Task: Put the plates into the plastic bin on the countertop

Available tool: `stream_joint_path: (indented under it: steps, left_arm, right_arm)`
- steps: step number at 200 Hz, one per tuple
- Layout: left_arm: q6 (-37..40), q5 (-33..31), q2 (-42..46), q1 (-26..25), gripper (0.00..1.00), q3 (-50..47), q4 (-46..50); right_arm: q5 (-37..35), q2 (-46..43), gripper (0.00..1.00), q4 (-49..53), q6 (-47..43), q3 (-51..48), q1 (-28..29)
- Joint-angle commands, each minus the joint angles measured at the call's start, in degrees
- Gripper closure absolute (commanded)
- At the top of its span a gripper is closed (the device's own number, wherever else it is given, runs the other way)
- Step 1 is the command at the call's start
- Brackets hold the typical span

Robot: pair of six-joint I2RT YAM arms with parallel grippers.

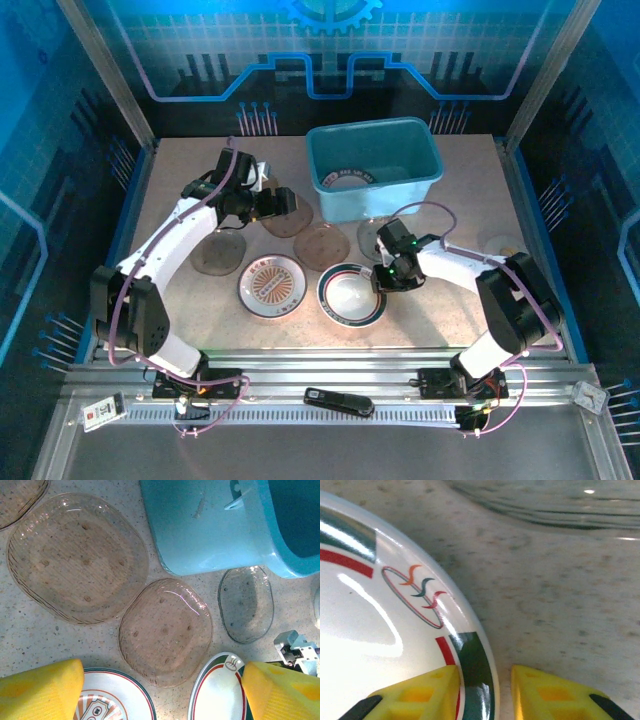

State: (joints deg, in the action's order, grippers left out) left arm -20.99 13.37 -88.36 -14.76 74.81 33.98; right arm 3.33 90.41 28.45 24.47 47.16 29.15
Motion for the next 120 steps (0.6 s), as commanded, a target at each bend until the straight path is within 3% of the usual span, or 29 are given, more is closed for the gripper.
stream_joint_path:
  steps: [1,61,120]
  left_arm:
    - [0.1,1.3,-0.7,0.4,0.16,1.1,0.0]
    - [0.1,1.5,-1.2,0.4,0.16,0.7,-0.4]
    - [-0.1,1.3,-1.2,0.4,0.17,0.8,-0.3]
  right_arm:
    - [3.1,1.3,0.64,-0.8,0.9,0.7,2.6]
    - [2.7,0.7,0.57,-0.6,1.2,0.2,2.6]
    - [3.0,-0.9,0.57,-0.6,0.9,0.5,3.3]
